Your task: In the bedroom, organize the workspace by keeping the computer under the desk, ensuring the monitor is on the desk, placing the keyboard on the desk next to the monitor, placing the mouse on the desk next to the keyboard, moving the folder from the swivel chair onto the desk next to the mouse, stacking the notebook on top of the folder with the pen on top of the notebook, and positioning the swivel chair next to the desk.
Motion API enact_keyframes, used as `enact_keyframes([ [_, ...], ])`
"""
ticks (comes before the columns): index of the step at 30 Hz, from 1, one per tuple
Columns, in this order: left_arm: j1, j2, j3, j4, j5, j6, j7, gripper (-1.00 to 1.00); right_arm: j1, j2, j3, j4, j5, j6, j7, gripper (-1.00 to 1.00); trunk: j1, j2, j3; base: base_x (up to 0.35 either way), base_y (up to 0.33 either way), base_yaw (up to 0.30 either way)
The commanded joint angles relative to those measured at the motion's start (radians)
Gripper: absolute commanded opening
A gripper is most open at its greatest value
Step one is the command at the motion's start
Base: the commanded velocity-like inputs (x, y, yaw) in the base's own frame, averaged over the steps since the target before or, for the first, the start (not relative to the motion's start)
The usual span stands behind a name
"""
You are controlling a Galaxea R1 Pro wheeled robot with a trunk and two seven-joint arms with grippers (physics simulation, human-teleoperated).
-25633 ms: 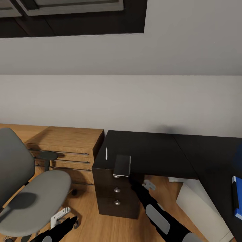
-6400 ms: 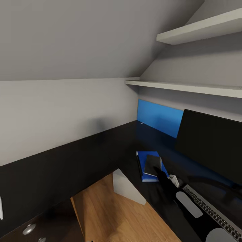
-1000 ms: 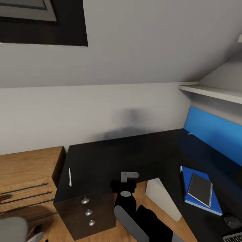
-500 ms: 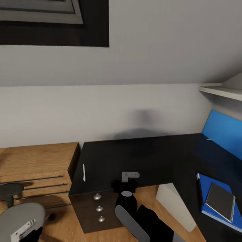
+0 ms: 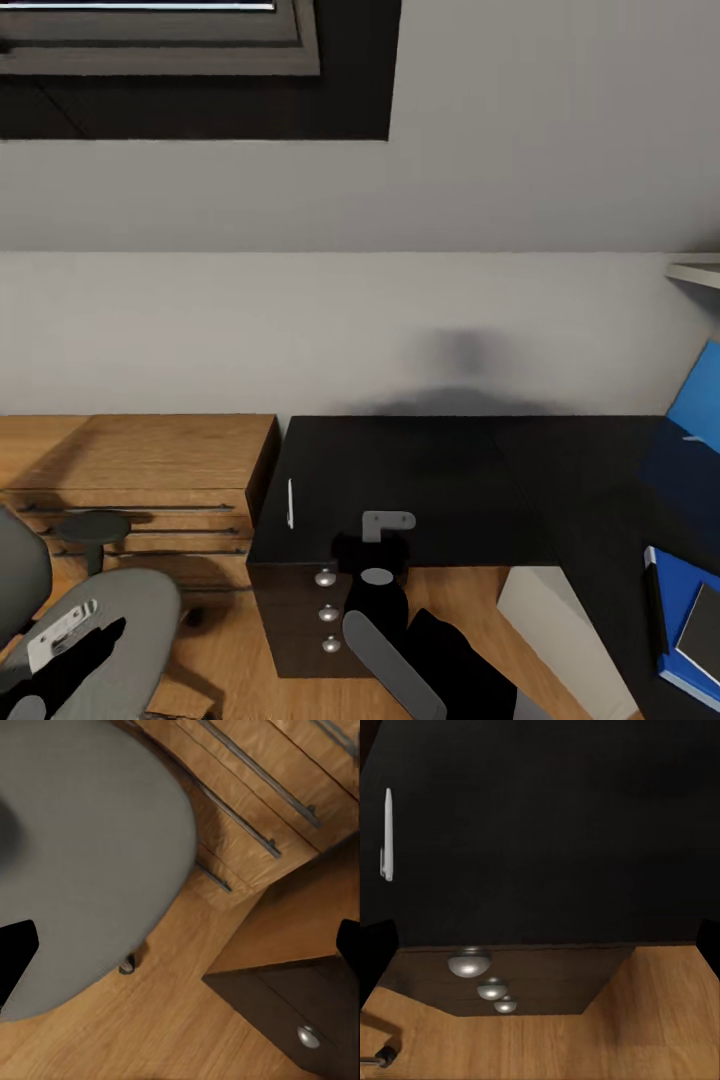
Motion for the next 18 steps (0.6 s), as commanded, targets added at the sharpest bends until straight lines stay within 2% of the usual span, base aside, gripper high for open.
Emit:
enact_keyframes([
  [1, 0.000, 0.000, 0.010, -0.031, 0.010, 0.027, 0.008, 1.00, -0.001, 0.000, 0.001, -0.001, -0.004, 0.008, -0.007, 1.00, 0.000, -0.001, -0.002, 0.000, 0.000, 0.274],
  [9, 0.000, -0.004, 0.078, -0.241, 0.011, 0.217, 0.033, 1.00, -0.001, 0.000, 0.000, 0.005, -0.004, 0.009, -0.006, 1.00, 0.000, -0.001, -0.006, 0.000, 0.000, 0.260],
  [12, 0.000, -0.005, 0.096, -0.306, 0.016, 0.253, 0.039, 1.00, -0.001, 0.000, 0.000, 0.008, -0.004, 0.009, -0.005, 1.00, 0.000, -0.001, -0.008, 0.000, 0.000, 0.137],
  [13, 0.000, -0.005, 0.117, -0.343, 0.019, 0.269, 0.040, 1.00, -0.001, 0.000, 0.000, 0.014, -0.004, 0.009, -0.001, 1.00, 0.000, -0.001, -0.008, 0.000, 0.000, 0.050],
  [18, 0.000, -0.008, 0.147, -0.375, 0.021, 0.320, 0.042, 1.00, -0.002, 0.006, 0.002, 0.071, 0.004, 0.010, 0.005, 1.00, 0.000, -0.001, -0.008, 0.000, 0.000, 0.024],
])
